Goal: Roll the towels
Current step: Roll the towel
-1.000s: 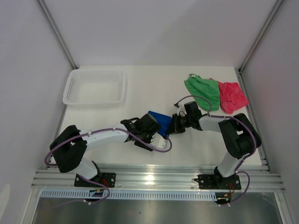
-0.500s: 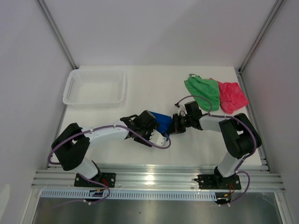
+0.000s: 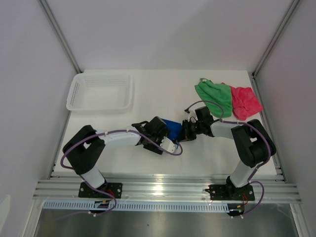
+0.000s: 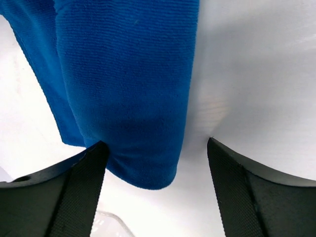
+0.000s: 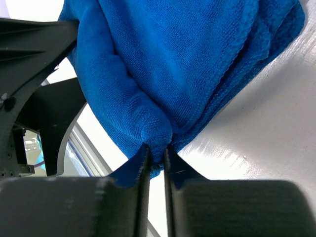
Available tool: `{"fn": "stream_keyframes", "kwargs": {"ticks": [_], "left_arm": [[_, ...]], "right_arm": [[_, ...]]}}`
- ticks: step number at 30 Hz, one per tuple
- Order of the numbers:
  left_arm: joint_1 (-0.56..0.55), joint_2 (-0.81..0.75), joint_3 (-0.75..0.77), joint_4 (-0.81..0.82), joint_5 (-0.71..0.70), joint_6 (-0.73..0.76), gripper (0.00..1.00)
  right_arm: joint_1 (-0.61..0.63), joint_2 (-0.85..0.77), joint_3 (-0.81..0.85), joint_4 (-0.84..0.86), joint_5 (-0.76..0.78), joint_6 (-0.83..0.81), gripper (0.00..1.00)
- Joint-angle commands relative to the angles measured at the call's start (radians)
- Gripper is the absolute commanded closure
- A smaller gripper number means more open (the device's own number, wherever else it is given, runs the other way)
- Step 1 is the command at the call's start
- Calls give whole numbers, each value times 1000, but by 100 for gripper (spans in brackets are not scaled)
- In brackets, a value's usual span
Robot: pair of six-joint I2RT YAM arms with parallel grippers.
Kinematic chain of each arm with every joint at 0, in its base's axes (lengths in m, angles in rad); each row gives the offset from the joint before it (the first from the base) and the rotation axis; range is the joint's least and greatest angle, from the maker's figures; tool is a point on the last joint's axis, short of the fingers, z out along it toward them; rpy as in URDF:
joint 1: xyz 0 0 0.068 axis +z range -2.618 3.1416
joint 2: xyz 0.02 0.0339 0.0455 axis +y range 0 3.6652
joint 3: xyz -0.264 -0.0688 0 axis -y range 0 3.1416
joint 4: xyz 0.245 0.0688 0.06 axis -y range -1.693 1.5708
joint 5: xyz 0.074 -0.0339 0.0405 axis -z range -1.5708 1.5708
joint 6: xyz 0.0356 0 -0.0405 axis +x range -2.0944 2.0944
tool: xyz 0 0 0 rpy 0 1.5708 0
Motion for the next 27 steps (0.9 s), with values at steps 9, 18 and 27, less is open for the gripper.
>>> {"fn": "stream_keyframes", "kwargs": {"ticks": [9,18,27], "left_arm": [[53,101,56,-56,27,-40,63],[86,82,168,-260,150,-171,99],[145,110,322,-613,386,-225,99]], "right_arm": [[-27,-70,42,-120,11,-101,64],[-87,-226,10,-169,21,-185,62],[-85,-522,-157,47,-14,-319,60]]}}
